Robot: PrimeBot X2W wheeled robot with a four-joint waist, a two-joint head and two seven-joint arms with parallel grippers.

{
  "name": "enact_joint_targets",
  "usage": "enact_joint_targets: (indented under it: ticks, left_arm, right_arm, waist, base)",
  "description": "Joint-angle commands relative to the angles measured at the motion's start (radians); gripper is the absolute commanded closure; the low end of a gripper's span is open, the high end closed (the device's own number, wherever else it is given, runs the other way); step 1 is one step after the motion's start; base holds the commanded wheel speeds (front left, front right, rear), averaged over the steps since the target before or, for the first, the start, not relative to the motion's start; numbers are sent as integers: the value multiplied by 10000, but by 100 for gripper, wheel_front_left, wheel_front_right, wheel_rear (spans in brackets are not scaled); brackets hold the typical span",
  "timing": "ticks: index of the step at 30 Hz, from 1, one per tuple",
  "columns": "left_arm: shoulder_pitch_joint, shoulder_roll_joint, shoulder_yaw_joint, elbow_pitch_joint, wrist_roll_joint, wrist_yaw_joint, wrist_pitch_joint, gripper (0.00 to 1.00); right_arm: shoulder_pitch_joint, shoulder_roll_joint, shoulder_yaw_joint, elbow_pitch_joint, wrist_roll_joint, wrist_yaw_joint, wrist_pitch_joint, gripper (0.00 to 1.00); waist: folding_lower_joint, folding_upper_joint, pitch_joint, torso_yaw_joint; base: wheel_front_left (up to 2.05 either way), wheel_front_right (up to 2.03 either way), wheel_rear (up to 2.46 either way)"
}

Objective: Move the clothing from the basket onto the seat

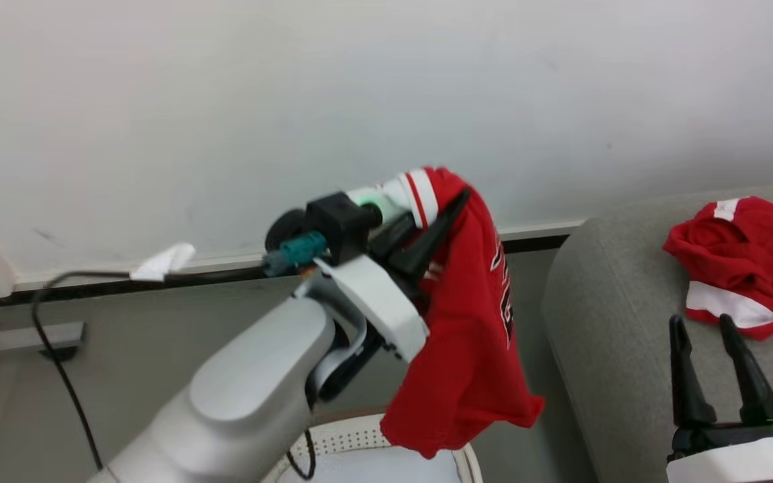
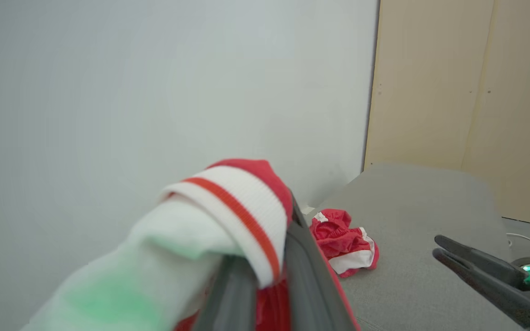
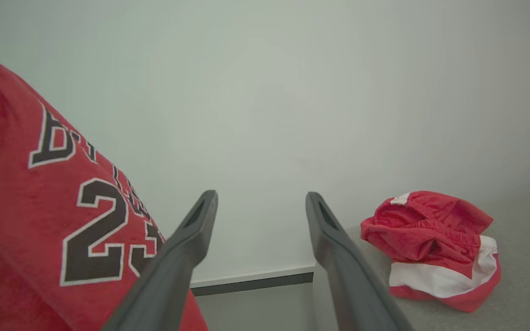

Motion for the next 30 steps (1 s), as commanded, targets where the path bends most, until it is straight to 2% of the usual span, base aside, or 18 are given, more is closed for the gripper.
enact_joint_targets:
  ticks: [1,6,14,23,30]
  left_arm:
    - [-326,68,165,-245,69,115,-3,100]
    - [-758,227,511,-792,-46,464,199,100]
    - [-642,418,643,-1246,-109,787,380,100]
    - [-245,309,402,-1115,-201,787,382,100]
    - [123,-58,-94,-1042,-175,632,292,100]
  right_arm:
    - [174,-19,114,78,83,-22,16,0]
    - [227,49,588,216,130,-22,13,0]
    - [44,50,1322,388,100,-22,11,0]
    - [-541,-175,2564,345,54,-22,67,0]
    - [-1320,-299,3879,743,185,-22,343,0]
  waist:
    - [3,-1,-156,217]
    - [3,-1,-263,303]
    - [3,-1,-370,180]
    - [3,-1,-275,104]
    - [3,-1,-150,529]
  base:
    - [0,0,0]
    - [0,0,0]
    - [0,0,0]
    - [0,0,0]
    - [0,0,0]
